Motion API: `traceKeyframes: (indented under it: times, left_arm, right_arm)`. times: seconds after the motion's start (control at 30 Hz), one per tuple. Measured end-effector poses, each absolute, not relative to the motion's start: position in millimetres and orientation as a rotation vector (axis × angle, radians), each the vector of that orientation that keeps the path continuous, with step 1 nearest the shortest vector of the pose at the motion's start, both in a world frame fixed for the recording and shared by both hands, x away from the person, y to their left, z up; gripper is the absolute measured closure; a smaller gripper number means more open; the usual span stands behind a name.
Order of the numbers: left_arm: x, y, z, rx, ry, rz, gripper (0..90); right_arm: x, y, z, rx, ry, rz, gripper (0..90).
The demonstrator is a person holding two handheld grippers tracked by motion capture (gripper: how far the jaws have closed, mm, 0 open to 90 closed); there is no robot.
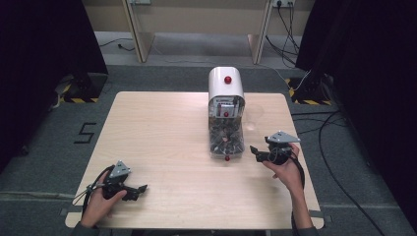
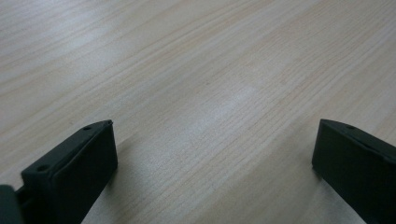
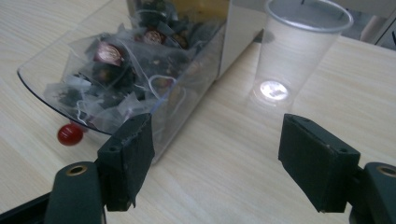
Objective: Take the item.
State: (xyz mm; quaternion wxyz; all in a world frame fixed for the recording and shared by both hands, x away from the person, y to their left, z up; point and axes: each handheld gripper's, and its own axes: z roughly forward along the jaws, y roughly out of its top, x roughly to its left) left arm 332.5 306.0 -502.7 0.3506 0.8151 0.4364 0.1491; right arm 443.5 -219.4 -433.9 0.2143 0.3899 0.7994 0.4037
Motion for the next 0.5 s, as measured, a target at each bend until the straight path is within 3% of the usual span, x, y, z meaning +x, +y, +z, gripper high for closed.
traceKeyframes:
  times: [0.5]
  left_arm:
    - [332.5,306.0,-502.8,2.111,1.13,0.386,0.0]
  right_arm:
    - [441.5,-195.2,-420.2,0.96,2.247,1.144,39.3]
